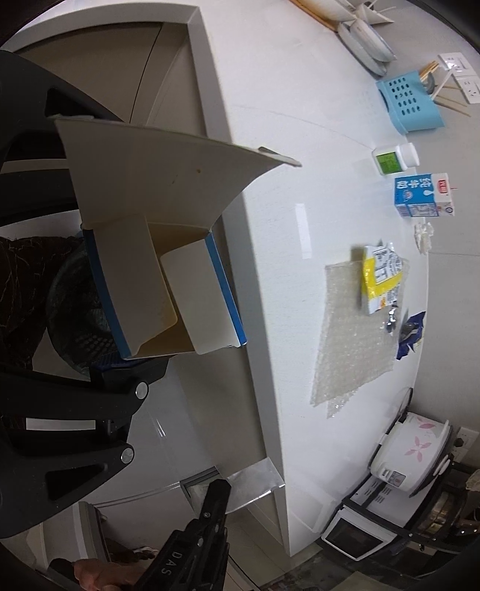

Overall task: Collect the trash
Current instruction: 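Lift the clear bag and green carton and carry them toward the wastebasket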

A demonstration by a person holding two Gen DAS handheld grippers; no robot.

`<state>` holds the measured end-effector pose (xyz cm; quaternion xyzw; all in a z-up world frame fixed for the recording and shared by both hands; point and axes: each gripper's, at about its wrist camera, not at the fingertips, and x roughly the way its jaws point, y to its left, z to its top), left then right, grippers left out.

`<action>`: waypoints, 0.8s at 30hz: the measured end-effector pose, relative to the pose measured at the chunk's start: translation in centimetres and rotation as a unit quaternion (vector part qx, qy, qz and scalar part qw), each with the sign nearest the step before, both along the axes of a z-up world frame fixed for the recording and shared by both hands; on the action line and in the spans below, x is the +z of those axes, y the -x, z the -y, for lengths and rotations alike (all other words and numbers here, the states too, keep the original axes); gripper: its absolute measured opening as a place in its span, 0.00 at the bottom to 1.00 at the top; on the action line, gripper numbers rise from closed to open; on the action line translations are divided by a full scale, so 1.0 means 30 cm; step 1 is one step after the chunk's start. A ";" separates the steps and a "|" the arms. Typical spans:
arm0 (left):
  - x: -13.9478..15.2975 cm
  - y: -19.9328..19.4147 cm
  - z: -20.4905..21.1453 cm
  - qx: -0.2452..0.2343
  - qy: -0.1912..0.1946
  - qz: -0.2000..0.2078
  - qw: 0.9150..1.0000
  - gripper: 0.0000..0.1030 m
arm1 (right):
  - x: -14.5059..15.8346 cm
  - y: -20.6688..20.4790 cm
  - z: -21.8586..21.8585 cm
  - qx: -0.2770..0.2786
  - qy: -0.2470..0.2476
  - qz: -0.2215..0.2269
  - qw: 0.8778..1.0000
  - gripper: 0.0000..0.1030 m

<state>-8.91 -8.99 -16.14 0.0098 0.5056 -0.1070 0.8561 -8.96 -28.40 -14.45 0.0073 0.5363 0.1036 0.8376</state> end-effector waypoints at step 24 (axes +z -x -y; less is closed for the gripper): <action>-0.267 0.045 -0.065 0.038 0.004 -0.049 0.998 0.45 | -0.382 0.041 -0.115 0.050 0.004 -0.059 0.997 0.01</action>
